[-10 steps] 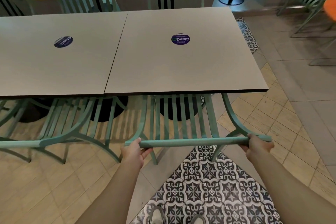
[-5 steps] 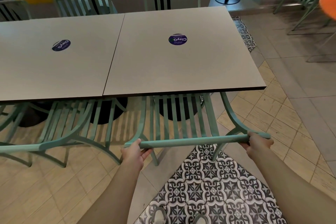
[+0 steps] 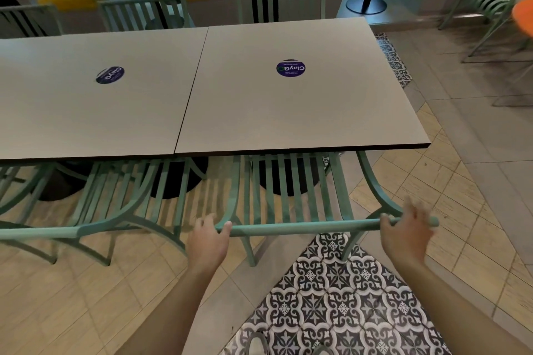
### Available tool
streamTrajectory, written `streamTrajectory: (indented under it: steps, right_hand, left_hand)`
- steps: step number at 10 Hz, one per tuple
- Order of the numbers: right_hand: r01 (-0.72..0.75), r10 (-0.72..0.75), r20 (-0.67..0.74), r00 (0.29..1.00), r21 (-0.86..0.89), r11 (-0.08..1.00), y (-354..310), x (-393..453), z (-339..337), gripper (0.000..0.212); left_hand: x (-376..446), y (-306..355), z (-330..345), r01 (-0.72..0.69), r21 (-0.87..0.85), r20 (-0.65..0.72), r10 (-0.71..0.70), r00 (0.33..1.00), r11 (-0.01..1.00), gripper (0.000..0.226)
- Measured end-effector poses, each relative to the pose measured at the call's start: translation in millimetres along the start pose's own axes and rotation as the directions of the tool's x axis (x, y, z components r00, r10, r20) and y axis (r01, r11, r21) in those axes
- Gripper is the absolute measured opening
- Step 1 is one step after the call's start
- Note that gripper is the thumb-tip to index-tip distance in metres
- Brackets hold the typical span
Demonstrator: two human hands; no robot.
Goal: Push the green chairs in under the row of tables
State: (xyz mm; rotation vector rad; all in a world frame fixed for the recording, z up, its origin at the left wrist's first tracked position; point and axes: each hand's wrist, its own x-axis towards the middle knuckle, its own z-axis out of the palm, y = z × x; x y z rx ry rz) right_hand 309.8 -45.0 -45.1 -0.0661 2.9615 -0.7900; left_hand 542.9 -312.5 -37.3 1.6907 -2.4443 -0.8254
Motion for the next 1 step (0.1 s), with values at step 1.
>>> streamTrajectory:
  steps: [1]
  right_hand:
    - [0.311, -0.328, 0.268, 0.906, 0.103, 0.945, -44.9, -27.0, 1.1, 0.053]
  left_hand:
    - [4.3, 4.7, -17.9, -0.295, 0.154, -0.027, 0.303, 0.953, 0.943, 0.047]
